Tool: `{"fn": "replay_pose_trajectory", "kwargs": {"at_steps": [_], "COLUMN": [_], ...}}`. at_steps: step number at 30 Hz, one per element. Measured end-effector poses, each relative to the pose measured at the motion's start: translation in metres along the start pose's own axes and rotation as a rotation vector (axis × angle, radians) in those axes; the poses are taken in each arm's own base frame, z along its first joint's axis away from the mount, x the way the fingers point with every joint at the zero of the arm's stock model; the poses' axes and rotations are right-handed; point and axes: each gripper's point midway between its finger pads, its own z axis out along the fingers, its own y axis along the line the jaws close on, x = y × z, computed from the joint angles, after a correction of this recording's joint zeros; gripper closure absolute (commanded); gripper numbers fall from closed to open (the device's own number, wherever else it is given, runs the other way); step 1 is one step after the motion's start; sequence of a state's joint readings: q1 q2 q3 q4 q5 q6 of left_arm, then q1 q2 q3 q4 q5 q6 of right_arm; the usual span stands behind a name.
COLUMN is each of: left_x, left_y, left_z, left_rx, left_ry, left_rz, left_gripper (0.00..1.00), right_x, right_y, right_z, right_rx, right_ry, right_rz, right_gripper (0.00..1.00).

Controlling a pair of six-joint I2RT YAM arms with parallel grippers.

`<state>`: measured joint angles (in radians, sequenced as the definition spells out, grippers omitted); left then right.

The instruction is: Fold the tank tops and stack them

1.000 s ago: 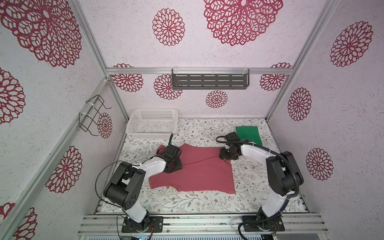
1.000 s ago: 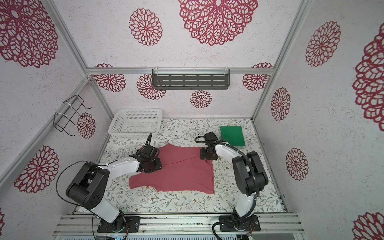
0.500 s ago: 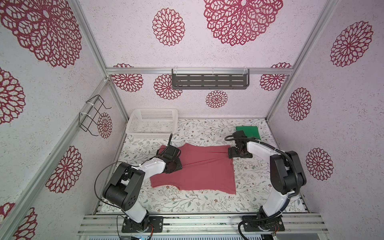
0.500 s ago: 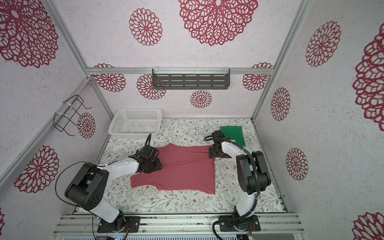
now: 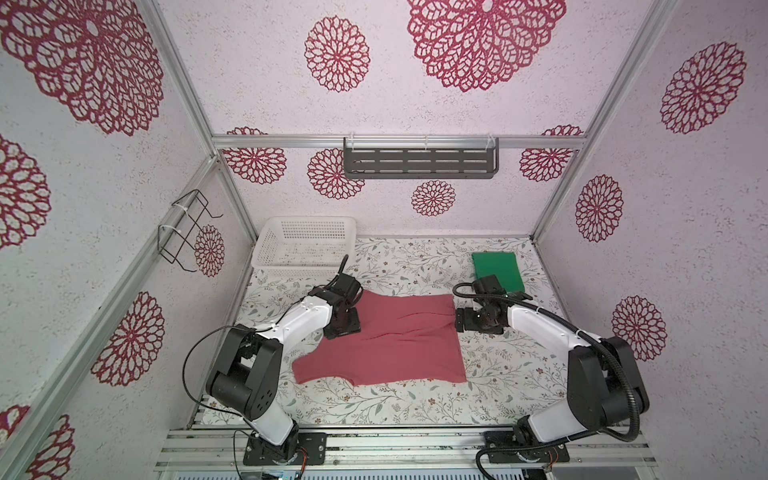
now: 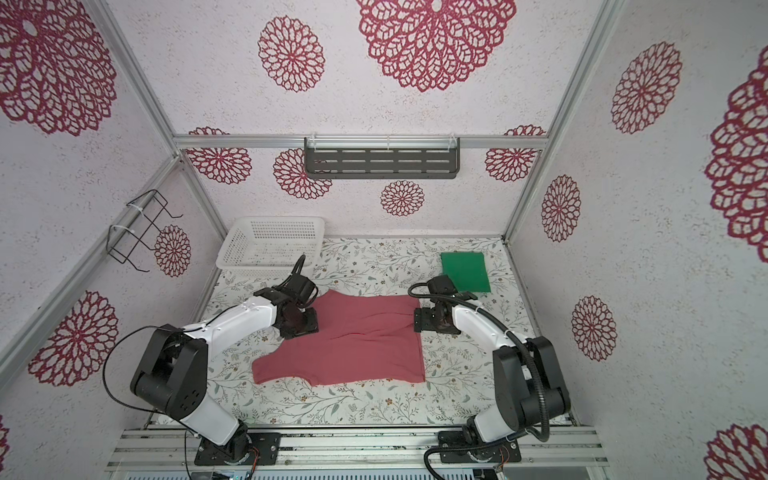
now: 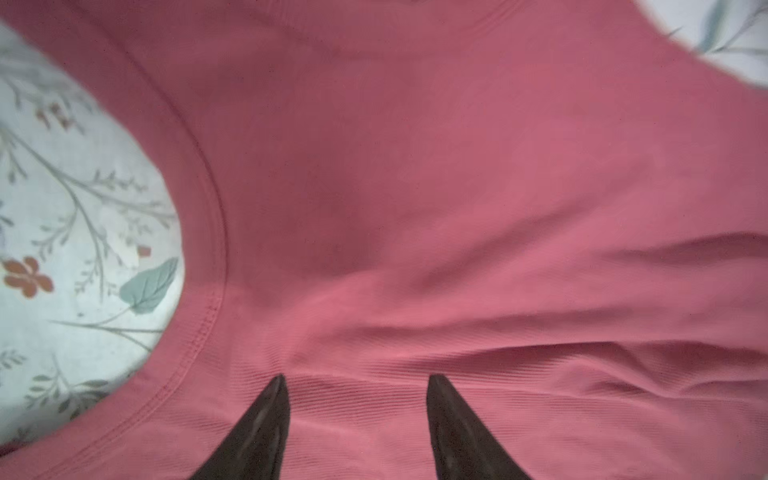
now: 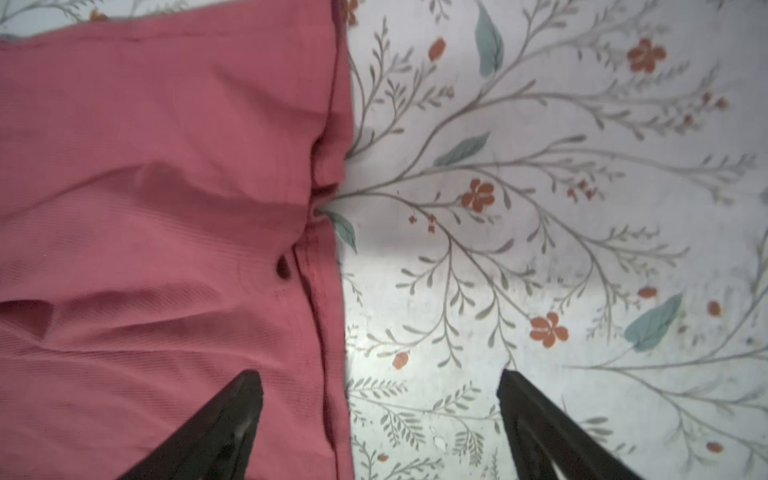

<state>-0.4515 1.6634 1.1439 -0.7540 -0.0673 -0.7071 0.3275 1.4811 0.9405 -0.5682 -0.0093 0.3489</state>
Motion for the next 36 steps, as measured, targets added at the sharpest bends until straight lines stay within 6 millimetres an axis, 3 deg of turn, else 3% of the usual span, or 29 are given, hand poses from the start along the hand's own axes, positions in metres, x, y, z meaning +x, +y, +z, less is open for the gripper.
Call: {"fn": "replay_pose_trajectory", "kwargs": {"at_steps": [4, 7, 11, 15, 18, 22, 25, 30, 33, 36], "left_x": [-0.031, -0.058, -0.08, -0.076, -0.083, -0.09, -0.1, -0.121, -0.125, -0.126], "left_y": [-0.027, -0.053, -0.076, -0.079, -0.086, -0.079, -0.066, -0.039, -0.035, -0.037], "left_z": [-0.003, 0.011, 0.052, 0.092, 0.092, 0.096, 0.097, 0.098, 0.098, 0.097], "left_rx": [0.034, 0.061, 0.074, 0.058, 0.094, 0.119, 0.137, 0.138, 0.137, 0.14], "left_ry": [-0.038, -0.059, -0.054, -0.009, -0.037, -0.062, -0.092, -0.143, -0.149, -0.147], "left_rz": [0.04, 0.076, 0.112, 0.125, 0.116, 0.072, 0.019, -0.059, -0.067, -0.06], "left_gripper": [0.47, 0.5, 0.51, 0.51, 0.51, 0.52, 0.52, 0.52, 0.51, 0.48], "right_x": [0.016, 0.038, 0.066, 0.082, 0.091, 0.113, 0.126, 0.164, 0.159, 0.117], "right_y": [0.013, 0.035, 0.049, 0.056, 0.058, 0.047, 0.041, 0.033, 0.033, 0.037], "right_z": [-0.003, -0.001, 0.004, 0.009, 0.014, 0.02, 0.016, 0.002, -0.012, -0.032], "right_rx": [-0.026, -0.059, -0.078, -0.082, -0.079, -0.041, -0.042, -0.048, -0.07, -0.09], "right_ry": [0.013, 0.042, 0.091, 0.115, 0.127, 0.175, 0.174, 0.246, 0.244, 0.166], "right_rz": [0.003, -0.034, -0.05, -0.046, -0.032, 0.008, 0.054, 0.097, 0.116, 0.144], "right_gripper": [0.36, 0.55, 0.7, 0.77, 0.8, 0.82, 0.82, 0.78, 0.74, 0.72]}}
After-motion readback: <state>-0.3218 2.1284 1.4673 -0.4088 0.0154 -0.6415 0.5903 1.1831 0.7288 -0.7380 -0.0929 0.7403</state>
